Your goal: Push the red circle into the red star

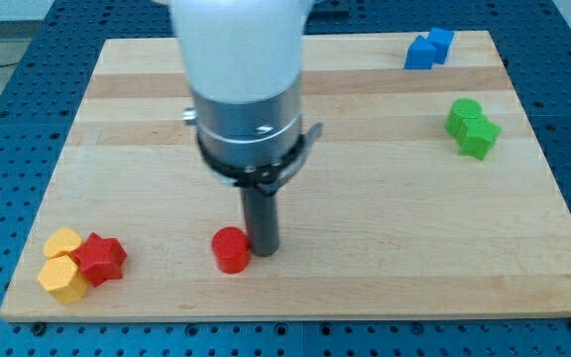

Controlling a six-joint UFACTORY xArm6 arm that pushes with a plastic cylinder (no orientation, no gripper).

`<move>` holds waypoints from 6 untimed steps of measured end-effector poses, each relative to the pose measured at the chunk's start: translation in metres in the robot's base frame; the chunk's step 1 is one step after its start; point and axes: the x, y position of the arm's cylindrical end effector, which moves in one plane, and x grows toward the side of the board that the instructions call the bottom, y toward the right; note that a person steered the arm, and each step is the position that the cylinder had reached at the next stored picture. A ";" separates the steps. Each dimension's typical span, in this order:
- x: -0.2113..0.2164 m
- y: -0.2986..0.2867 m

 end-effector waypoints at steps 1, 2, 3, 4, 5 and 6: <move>0.008 -0.029; 0.015 -0.055; 0.017 -0.056; 0.021 -0.062; 0.029 -0.072; 0.034 -0.080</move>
